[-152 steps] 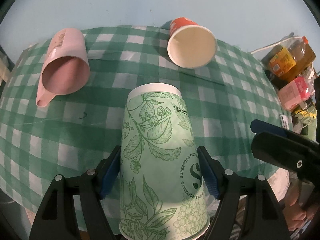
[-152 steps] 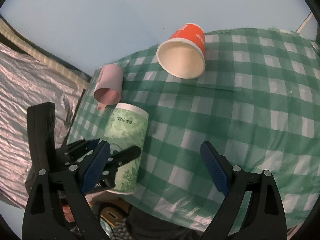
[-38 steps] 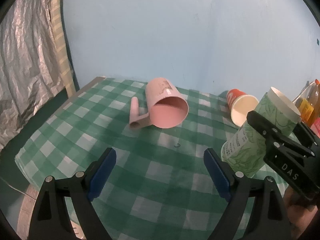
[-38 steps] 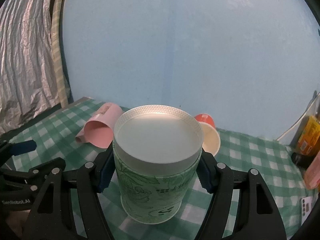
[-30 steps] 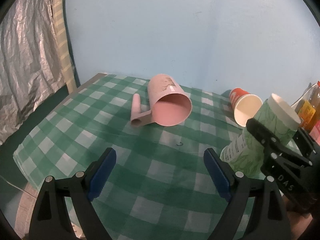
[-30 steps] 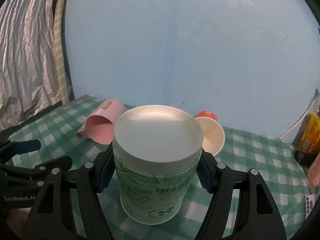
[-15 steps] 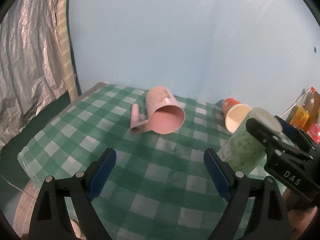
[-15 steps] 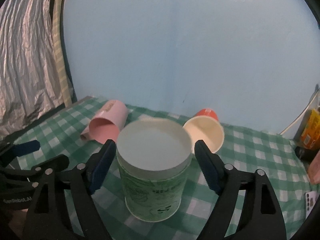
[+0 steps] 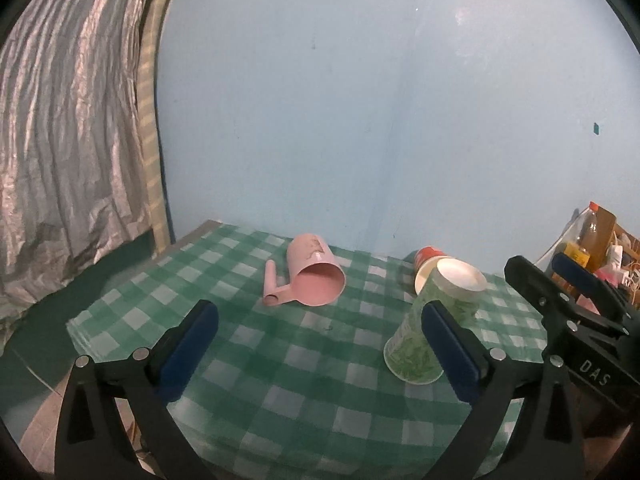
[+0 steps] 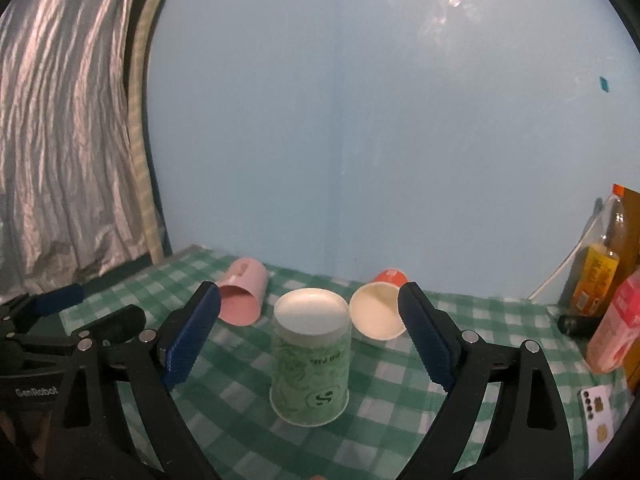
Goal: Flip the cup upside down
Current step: 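Open the right gripper and pull it back from the green cup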
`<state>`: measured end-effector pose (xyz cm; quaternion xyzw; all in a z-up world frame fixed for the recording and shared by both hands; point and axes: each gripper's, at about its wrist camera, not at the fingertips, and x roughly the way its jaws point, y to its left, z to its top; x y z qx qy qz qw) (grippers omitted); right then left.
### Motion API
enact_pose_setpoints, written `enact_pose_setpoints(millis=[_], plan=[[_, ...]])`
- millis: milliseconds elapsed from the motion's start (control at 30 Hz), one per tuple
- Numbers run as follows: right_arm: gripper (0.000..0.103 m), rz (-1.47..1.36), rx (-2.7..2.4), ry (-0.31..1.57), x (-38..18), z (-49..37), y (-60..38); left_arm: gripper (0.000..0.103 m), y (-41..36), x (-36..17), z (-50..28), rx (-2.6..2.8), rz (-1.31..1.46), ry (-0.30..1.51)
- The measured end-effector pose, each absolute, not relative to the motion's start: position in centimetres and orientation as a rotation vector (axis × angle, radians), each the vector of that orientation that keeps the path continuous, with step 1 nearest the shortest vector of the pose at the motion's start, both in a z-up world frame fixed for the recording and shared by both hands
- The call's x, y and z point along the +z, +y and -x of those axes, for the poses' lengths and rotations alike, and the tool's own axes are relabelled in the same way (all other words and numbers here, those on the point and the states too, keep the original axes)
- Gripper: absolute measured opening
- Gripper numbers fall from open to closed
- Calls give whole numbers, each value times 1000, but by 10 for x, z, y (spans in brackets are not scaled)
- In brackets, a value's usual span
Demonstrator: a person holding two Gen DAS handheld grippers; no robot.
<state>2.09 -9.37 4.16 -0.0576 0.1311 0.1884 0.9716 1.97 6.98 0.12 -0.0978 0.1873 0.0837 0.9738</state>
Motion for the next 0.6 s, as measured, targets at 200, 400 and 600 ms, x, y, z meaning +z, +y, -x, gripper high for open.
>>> enact_pose_setpoints(millis=[200,400,600], plan=[[89,64,385,304,34,-9,-108,102,61,1,-3,163,155,353],[89,37,391,347,32,7,-122,103,53,2,4,129,144,333],[89,39,362,377,30,11,-131,103,45,3,9,108,123,325]])
